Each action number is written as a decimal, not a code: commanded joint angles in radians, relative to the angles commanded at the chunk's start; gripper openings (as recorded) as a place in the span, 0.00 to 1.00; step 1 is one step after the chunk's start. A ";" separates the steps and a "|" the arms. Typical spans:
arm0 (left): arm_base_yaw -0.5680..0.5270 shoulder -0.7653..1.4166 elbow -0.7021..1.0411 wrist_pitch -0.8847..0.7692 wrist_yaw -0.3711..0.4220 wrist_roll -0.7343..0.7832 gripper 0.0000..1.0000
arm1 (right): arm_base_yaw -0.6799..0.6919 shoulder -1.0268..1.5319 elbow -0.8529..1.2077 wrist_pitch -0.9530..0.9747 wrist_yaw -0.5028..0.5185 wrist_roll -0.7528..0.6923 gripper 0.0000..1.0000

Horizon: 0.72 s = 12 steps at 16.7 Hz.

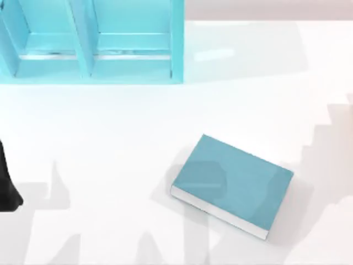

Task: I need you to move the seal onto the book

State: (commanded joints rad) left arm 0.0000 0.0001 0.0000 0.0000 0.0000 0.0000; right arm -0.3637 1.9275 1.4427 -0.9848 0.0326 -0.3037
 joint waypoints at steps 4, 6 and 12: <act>0.000 0.000 0.000 0.000 0.000 0.000 1.00 | 0.123 -0.130 0.136 -0.197 0.014 0.175 0.00; 0.000 0.000 0.000 0.000 0.000 0.000 1.00 | 0.188 -0.192 0.178 -0.284 0.010 0.264 0.00; 0.000 0.000 0.000 0.000 0.000 0.000 1.00 | 0.343 -0.158 0.225 -0.431 -0.024 0.318 0.00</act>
State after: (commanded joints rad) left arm 0.0000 0.0001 0.0000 0.0000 0.0000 0.0000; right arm -0.0210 1.7694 1.6672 -1.4155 0.0090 0.0139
